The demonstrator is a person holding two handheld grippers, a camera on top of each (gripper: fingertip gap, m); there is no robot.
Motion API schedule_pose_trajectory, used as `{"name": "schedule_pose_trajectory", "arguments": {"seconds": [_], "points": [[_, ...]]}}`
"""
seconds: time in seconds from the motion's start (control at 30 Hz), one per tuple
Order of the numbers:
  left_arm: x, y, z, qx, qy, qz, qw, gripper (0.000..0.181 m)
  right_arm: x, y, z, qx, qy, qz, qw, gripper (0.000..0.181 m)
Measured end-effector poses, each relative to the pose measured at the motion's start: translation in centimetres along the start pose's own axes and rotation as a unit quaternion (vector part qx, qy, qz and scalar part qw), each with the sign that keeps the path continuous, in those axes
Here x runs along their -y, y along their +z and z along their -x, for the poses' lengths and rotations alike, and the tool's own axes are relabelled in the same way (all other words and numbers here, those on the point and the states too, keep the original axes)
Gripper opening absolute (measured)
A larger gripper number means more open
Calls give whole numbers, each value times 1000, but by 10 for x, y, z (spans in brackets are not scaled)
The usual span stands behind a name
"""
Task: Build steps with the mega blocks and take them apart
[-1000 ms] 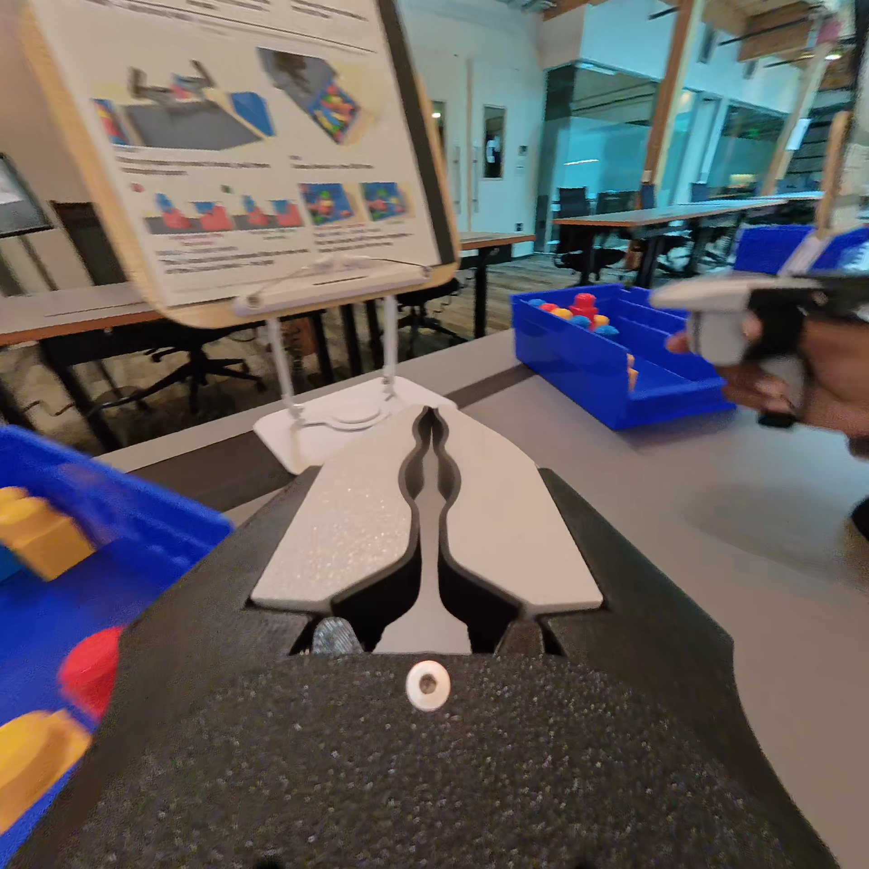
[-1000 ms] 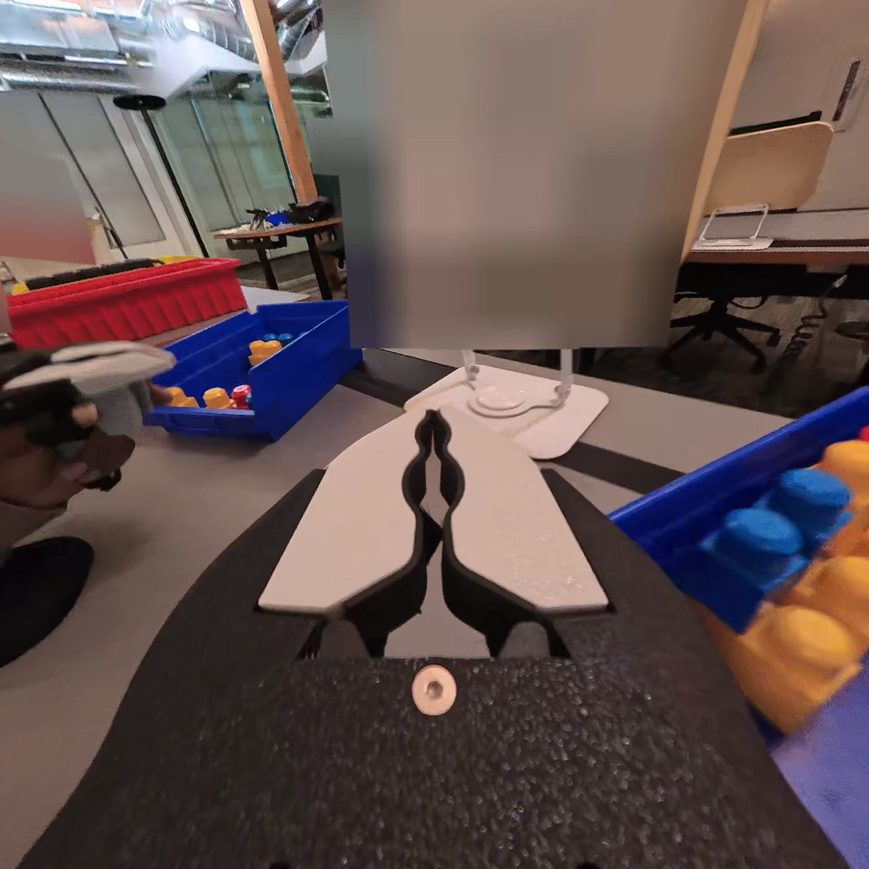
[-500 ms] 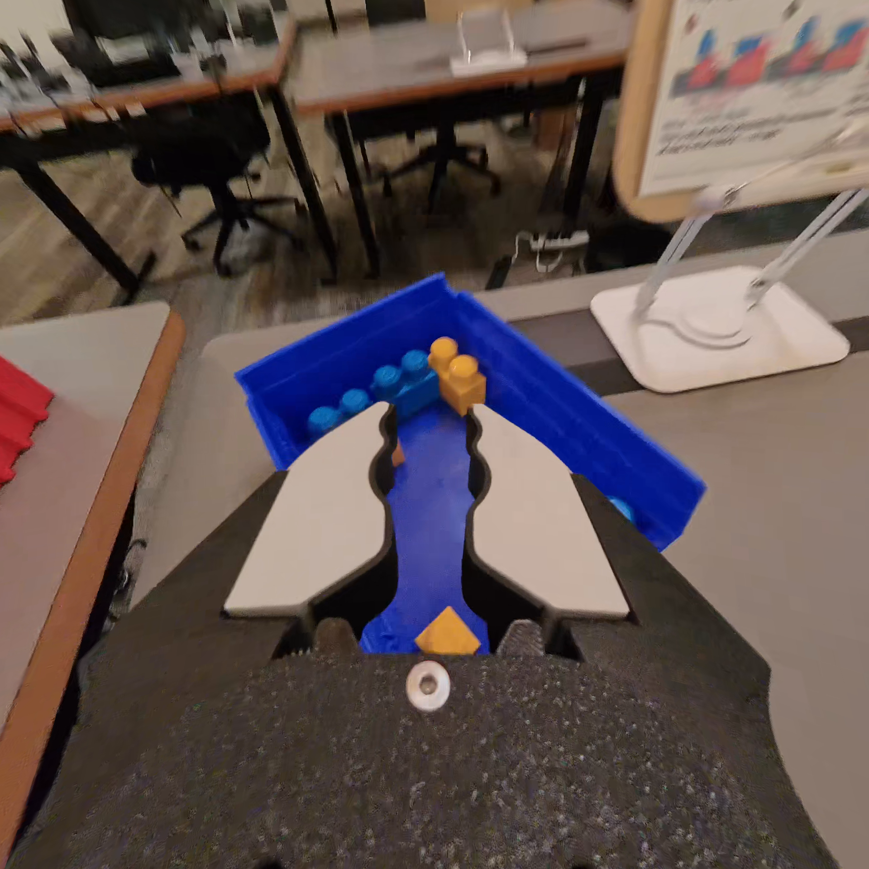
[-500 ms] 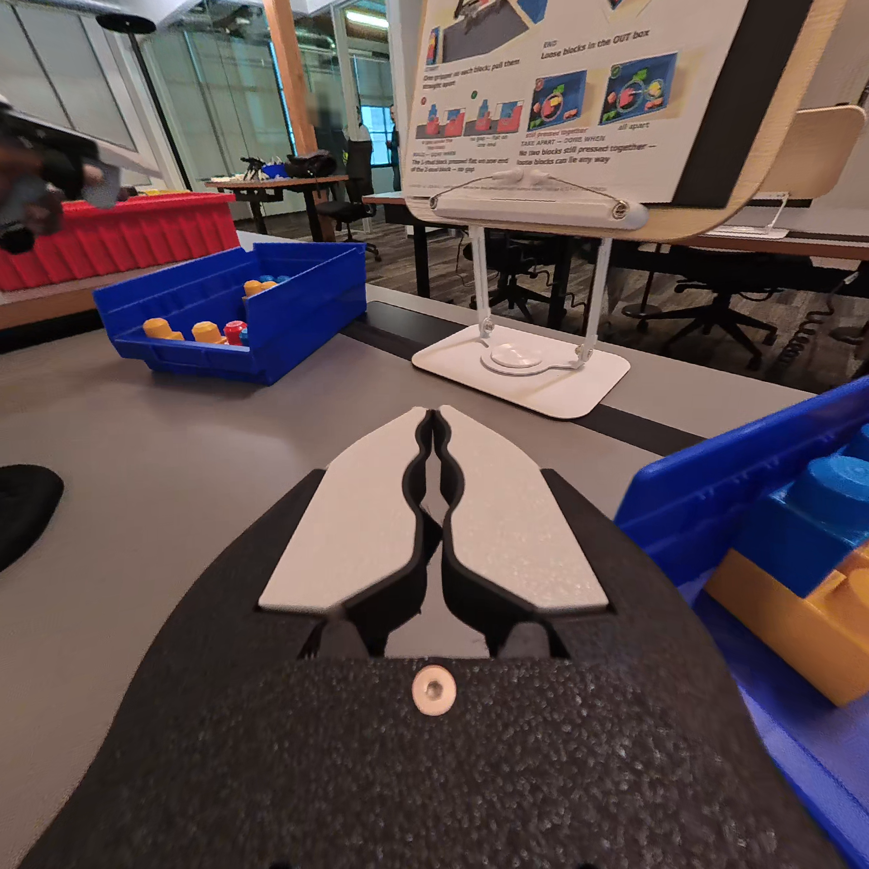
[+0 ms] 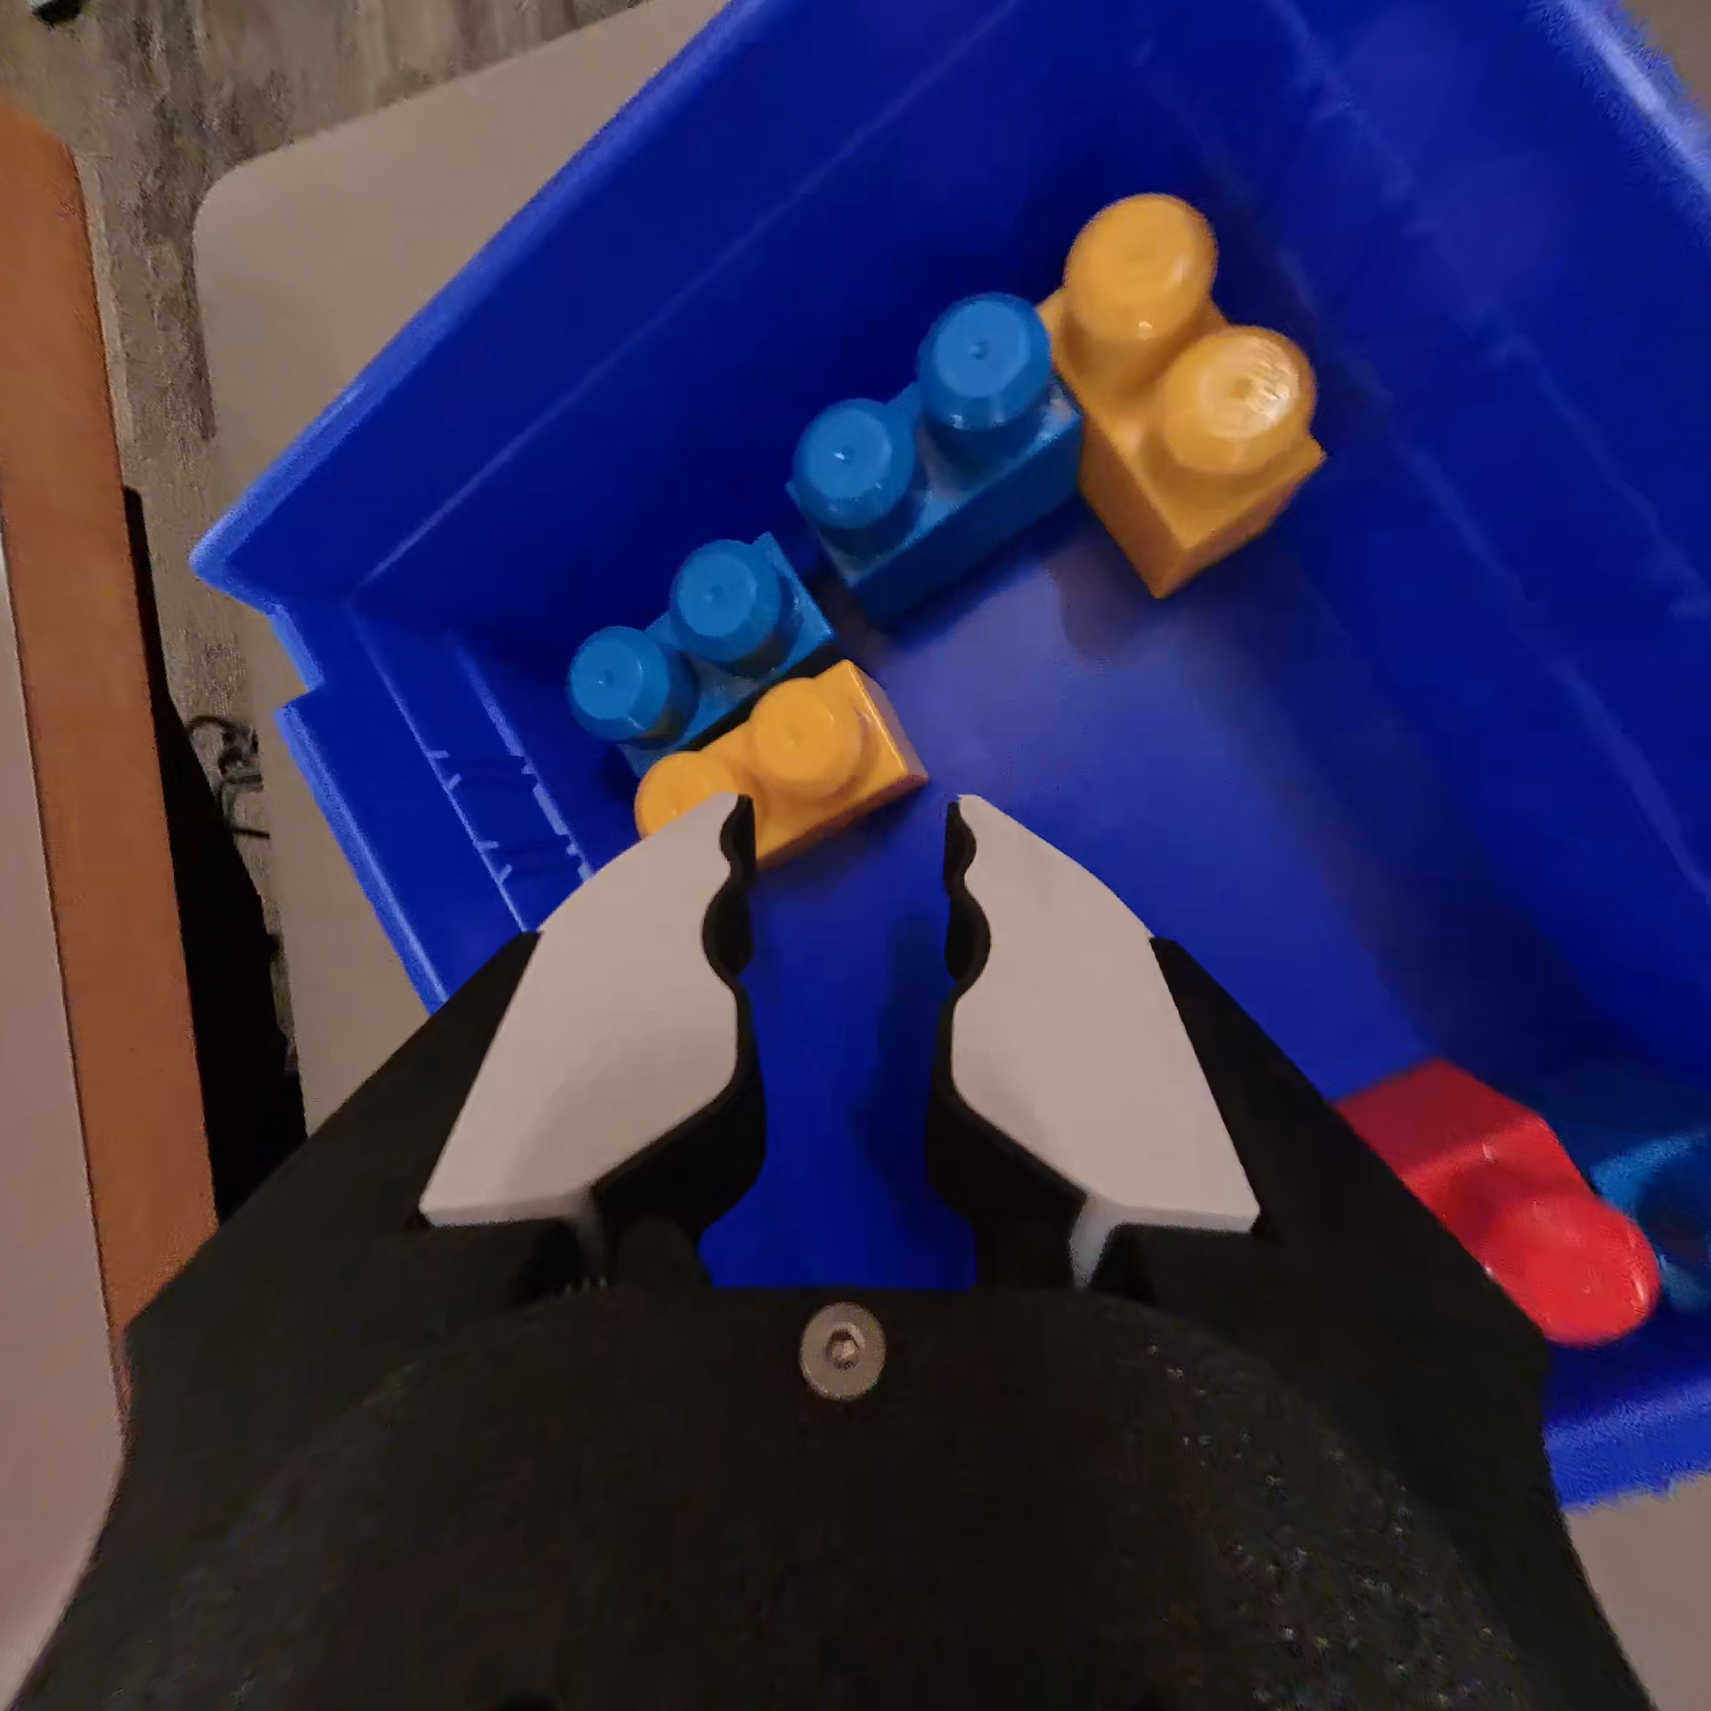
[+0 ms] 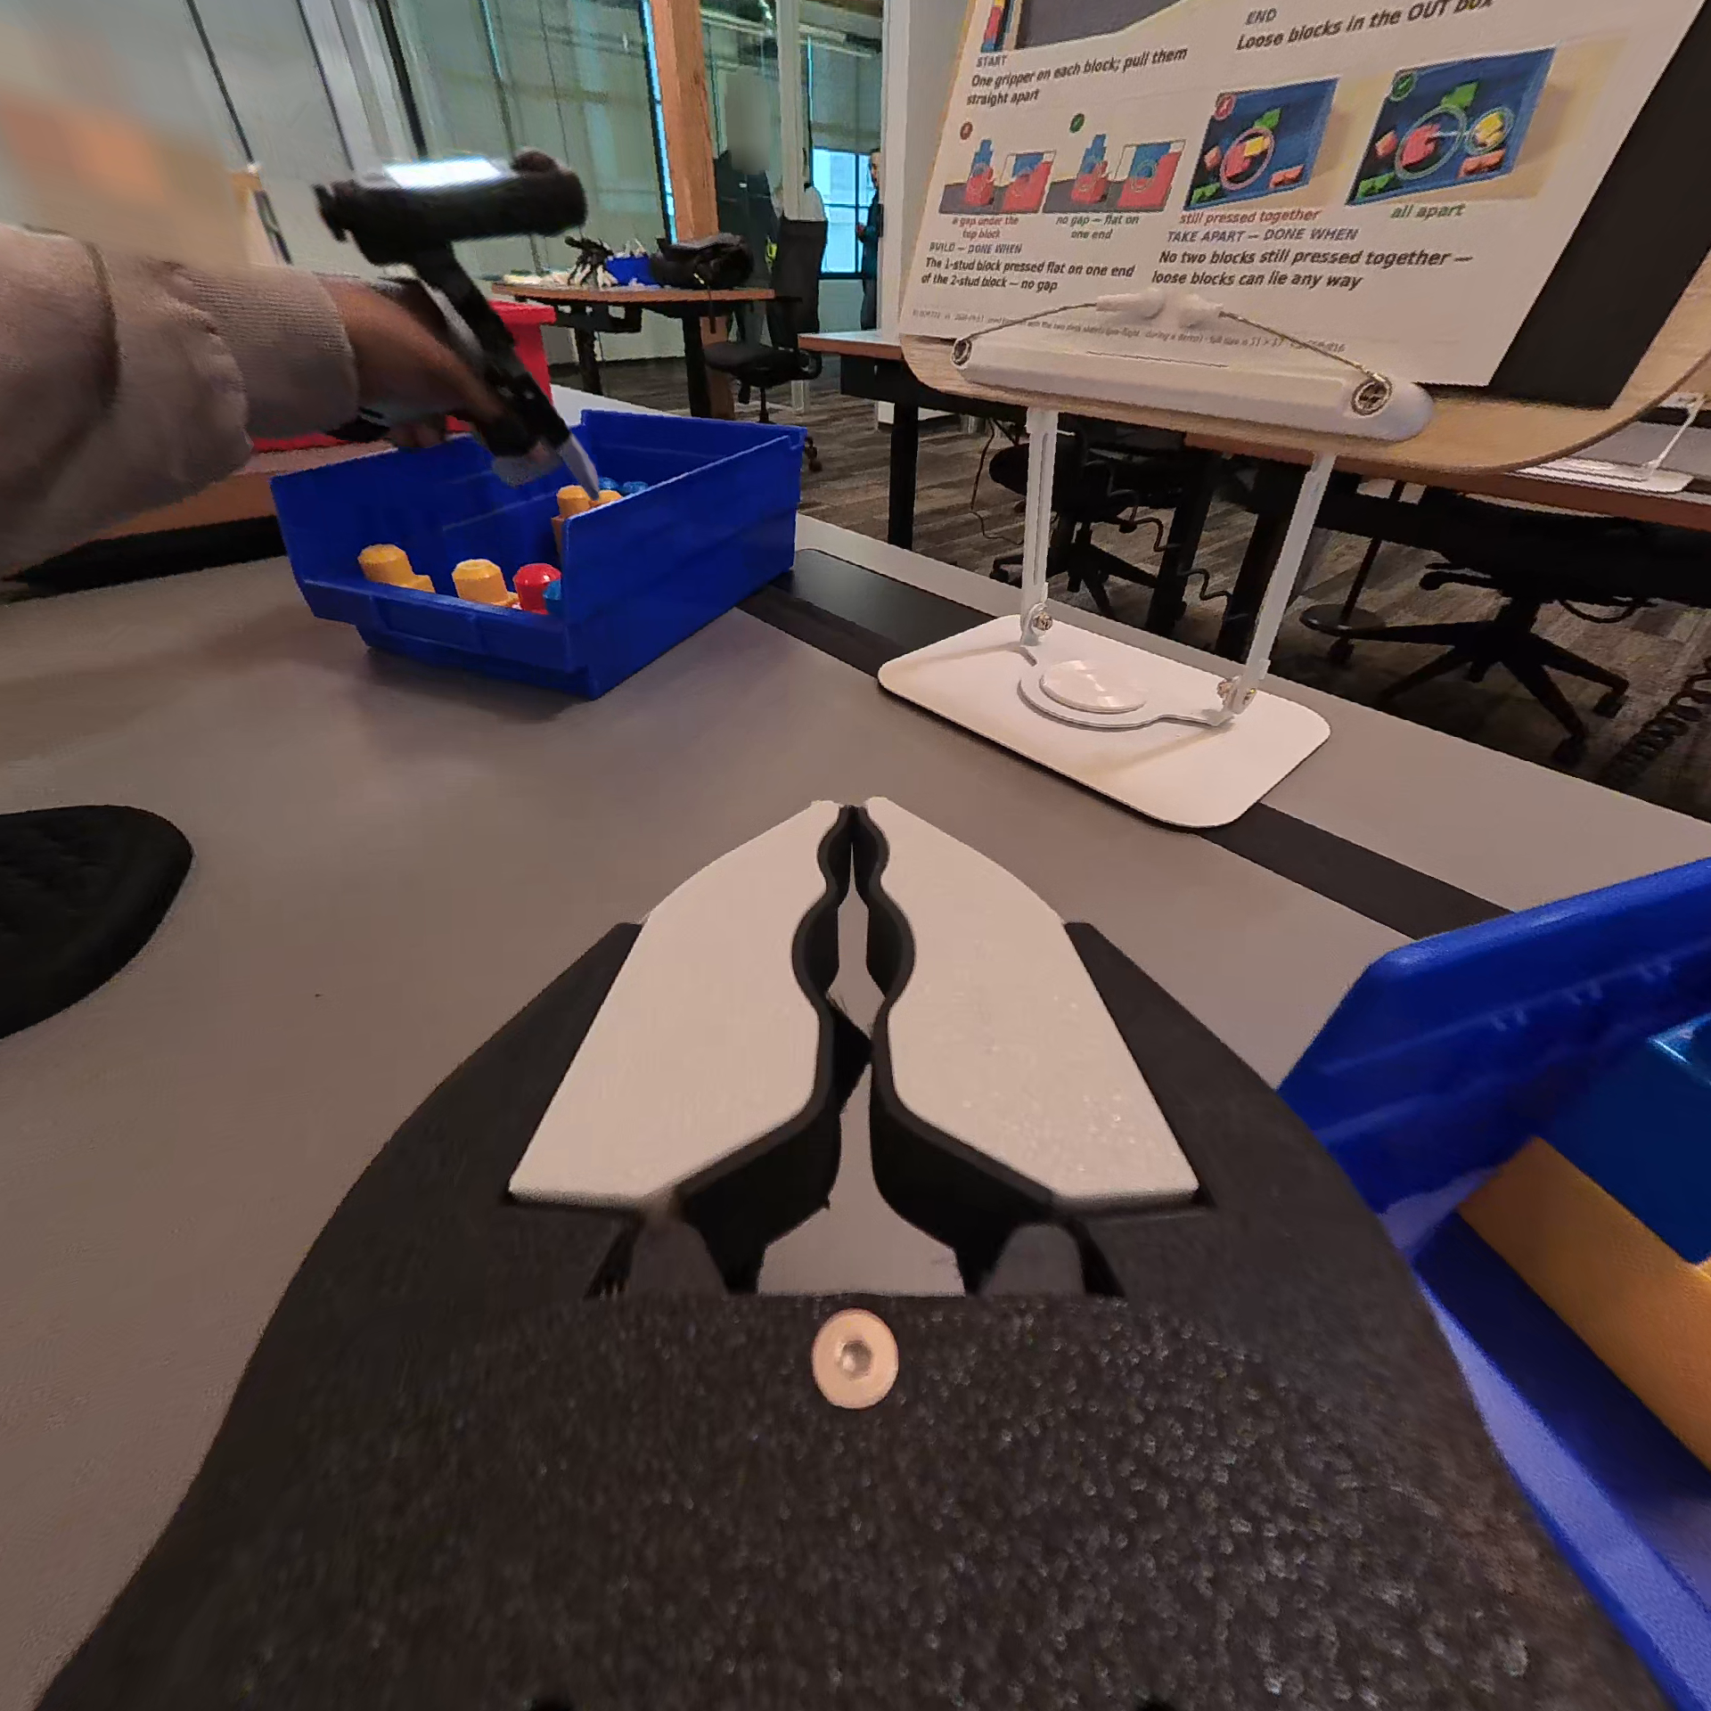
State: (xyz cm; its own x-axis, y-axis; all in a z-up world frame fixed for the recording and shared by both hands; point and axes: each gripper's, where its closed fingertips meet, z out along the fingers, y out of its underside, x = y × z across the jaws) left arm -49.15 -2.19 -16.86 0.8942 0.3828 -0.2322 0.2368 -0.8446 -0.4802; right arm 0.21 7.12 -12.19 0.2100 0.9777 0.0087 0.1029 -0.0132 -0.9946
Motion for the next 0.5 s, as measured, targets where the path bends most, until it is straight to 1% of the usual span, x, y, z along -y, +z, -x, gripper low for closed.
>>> {"name": "schedule_pose_trajectory", "arguments": {"seconds": [0.1, 0.17, 0.23, 0.4, 0.5], "points": [[6, 16, 4, 6, -31, 4, 999, 38, 0, 0, 0, 4, 5, 0, 1000, 0], [4, 25, 5, 17, -34, 15, 999, 38, -1, 0, 0, 7, 7, 2, 1000, 0], [5, 30, 11, 46, -24, 12, 999, 29, -2, 1, 0, 10, 8, 4, 1000, 0], [5, 29, 13, 53, -14, 10, 998, 30, -4, 3, 1, 17, 13, 8, 1000, 0], [7, 17, 12, 58, 10, -1, 998, 29, -6, 3, 1, 15, 11, 11, 1000, 0]]}}
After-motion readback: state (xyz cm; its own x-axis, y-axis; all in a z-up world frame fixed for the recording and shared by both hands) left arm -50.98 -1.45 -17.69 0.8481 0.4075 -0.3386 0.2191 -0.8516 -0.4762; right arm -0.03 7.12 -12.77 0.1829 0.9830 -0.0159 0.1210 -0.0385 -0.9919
